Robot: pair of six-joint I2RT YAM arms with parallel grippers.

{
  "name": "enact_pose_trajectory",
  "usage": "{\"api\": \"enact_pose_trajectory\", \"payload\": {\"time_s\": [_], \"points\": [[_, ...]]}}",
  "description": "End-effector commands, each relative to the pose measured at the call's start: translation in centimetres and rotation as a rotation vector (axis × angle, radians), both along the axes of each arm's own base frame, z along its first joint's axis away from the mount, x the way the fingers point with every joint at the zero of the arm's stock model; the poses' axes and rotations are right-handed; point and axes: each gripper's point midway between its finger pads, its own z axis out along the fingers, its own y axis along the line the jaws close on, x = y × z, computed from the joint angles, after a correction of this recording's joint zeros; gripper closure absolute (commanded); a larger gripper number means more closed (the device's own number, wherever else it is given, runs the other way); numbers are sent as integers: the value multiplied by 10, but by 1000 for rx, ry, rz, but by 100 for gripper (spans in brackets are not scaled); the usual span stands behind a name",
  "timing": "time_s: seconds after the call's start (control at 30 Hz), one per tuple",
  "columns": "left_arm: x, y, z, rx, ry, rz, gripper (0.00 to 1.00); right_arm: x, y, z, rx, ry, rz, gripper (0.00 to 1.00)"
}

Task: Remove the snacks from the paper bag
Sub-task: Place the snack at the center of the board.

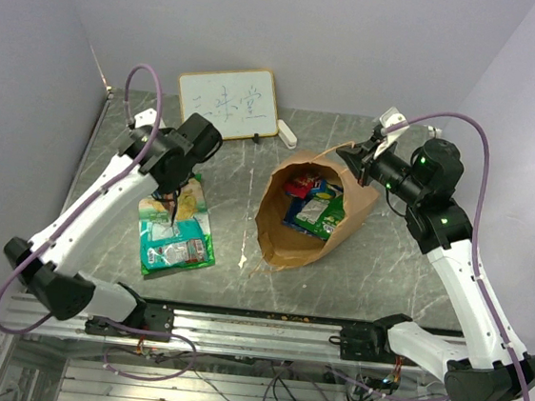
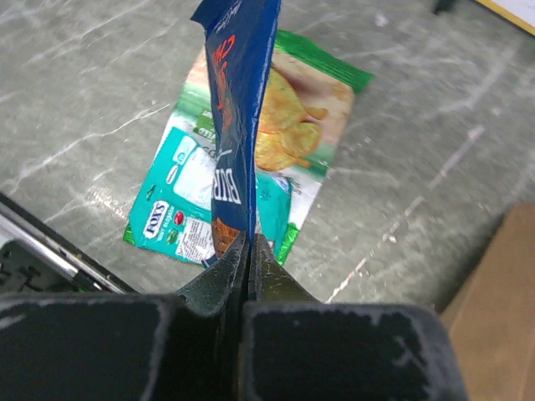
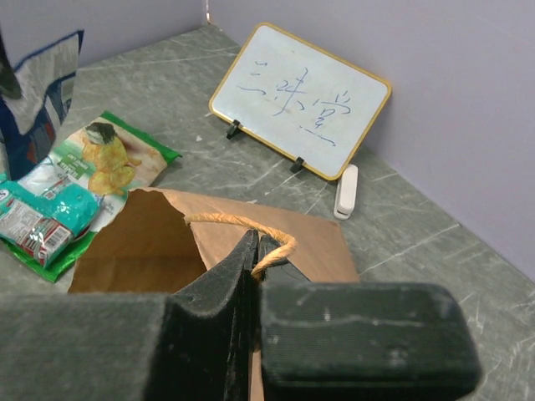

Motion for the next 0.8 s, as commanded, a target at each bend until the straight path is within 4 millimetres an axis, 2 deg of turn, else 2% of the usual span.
{"api": "enact_pose_trajectory", "payload": {"time_s": [0.0,0.07,0.17,0.27,0.37,0.63,0.77], "points": [[11,-10,-18,-92,6,185,93,-2,1,2,4,-17,9,100],[20,-8,-27,-92,4,253,93,-3,2,4,8,-19,17,100],[23,-3,-44,-149,22,394,93,-4,3,4,8,-15,22,100],[32,6,-43,-152,-56,490,93,-6,2,3,9,-15,20,100],[43,10,-45,-172,-39,538,93,-8,2,2,14,-10,22,100],[57,-3,-75,-301,38,632,93,-8,3,0,23,-1,25,100],[70,-4,-75,-308,33,649,93,-7,4,0,23,2,29,100]]}}
